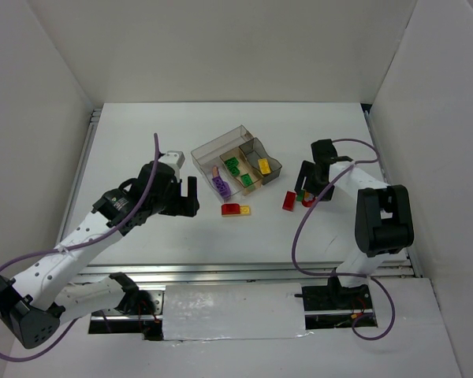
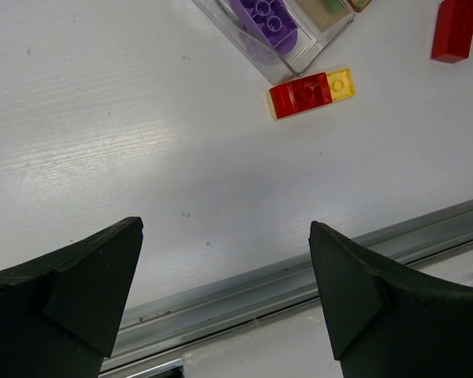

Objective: Sort the legos into containers by color

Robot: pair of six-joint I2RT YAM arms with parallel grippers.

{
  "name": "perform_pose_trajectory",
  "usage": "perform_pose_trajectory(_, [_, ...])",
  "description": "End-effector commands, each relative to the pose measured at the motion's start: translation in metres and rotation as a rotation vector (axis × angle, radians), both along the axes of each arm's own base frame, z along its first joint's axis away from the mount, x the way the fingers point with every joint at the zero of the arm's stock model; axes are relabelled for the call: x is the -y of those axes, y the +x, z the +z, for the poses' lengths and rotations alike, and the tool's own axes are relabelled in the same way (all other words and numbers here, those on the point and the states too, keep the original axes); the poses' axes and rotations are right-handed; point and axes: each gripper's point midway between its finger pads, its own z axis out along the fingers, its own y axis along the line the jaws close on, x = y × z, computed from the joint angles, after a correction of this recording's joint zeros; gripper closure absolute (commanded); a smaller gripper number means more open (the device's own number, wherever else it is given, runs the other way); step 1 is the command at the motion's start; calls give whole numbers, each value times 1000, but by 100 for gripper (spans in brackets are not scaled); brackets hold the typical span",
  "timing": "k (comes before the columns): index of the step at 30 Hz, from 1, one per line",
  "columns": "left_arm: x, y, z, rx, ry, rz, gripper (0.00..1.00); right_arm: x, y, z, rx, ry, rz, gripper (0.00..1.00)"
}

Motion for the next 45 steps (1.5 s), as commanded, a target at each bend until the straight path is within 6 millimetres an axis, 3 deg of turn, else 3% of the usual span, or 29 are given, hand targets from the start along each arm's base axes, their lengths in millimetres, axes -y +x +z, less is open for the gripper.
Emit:
perform_pose_trajectory(1, [2,2,4,30,-5,-19,0,0,6,3,18,-1,-7,23])
perform_pose_trajectory(15, [5,3,5,28,-10,-29,0,7,3,-6,-26,-31,-26,27])
perform_pose_trajectory(16, [5,3,6,28,-12,-30,1,4,3,-4,-16,-21,-23,39])
perform_pose_trajectory(18, [7,4,7,28,-21,-32,1,4,6,3,23,-14,-24,51])
perform_pose_trajectory(21, [16,3,11,24,-59,-48,0,2,9,14,57,-8,-8,79])
perform_pose_trajectory(23, [25,6,19,34,-109,-55,1,-7,9,22,95,8,21,82])
perform_pose_trajectory(26, [47,9,35,44,-231,-81,0,-12,8,52,205,-27,34,83])
perform_pose_trajectory(29, [75,14,55,52,-389,-115,0,-32,-2,98,314,-72,55,83])
perform_pose_trajectory(31, [92,14,65,36,-459,-166,0,-68,-16,114,343,-48,125,82])
perform_pose_trajectory(32, [104,19,69,33,-503,-183,1,-82,-19,132,388,-16,156,81])
perform_pose_trajectory(33, [112,19,74,28,-538,-207,0,-109,-30,140,405,34,208,81])
perform_pose_trajectory(35, [130,19,88,31,-632,-268,0,-135,-42,168,472,135,267,80])
perform_pose_trajectory(36, [134,19,89,28,-652,-279,0,-158,-55,177,483,199,326,79])
perform_pose_trajectory(40, [137,23,101,49,-689,-270,1,-194,-85,219,570,308,452,79])
perform_pose_trajectory(45, [140,18,103,20,-700,-289,0,-224,-114,235,612,357,620,79])
